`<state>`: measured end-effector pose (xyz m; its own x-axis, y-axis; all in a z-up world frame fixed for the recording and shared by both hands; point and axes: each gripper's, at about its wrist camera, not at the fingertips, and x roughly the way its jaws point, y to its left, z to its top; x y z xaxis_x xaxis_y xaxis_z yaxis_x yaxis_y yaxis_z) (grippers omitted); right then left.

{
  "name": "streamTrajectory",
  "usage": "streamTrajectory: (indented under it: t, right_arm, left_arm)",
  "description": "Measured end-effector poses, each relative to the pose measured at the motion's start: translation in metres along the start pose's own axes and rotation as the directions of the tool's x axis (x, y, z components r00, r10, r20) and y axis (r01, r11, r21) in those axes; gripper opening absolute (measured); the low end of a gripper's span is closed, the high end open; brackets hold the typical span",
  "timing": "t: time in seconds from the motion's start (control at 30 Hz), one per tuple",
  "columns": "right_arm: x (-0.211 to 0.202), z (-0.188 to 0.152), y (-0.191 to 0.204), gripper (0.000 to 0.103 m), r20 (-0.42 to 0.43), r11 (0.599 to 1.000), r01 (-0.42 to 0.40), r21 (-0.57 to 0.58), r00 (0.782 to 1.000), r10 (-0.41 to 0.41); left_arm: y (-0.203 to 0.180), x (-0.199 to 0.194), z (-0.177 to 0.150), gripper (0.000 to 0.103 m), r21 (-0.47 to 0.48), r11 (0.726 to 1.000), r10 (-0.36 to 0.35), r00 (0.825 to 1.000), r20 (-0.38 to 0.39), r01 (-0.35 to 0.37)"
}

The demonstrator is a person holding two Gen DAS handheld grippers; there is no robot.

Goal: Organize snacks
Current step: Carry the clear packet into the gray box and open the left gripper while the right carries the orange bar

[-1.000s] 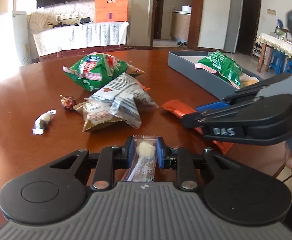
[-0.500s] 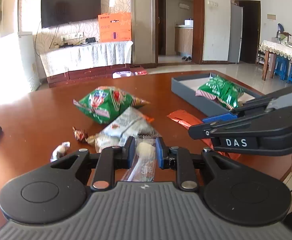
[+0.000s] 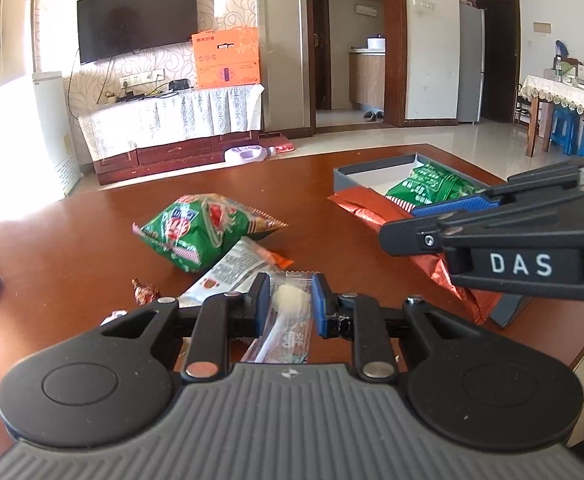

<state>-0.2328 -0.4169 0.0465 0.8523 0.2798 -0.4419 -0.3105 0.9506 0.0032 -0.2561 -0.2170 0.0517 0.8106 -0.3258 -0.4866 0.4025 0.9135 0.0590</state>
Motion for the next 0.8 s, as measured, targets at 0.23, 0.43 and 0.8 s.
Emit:
streamTrajectory:
  t: [0.23,0.43,0.8]
  right_arm:
    - [-0.014,0.002,-0.006,0.024,0.021,1.000,0.002,0.002,1.000,-0.003]
    - [-0.021,0.002,-0.012,0.024,0.034,1.000,0.012,0.007,0.999,-0.012]
    - [-0.022,0.000,-0.014,0.024,0.034,1.000,0.019,0.009,0.999,-0.019]
  left_arm:
    - [-0.007,-0.003,0.016,0.027,0.037,0.999,-0.008,1.000,0.023,0.007]
    - [-0.013,0.000,0.034,0.027,0.073,0.997,-0.011,0.999,0.045,0.007]
    - [-0.008,0.017,0.046,0.027,0.042,0.999,-0.015,0.999,0.036,0.014]
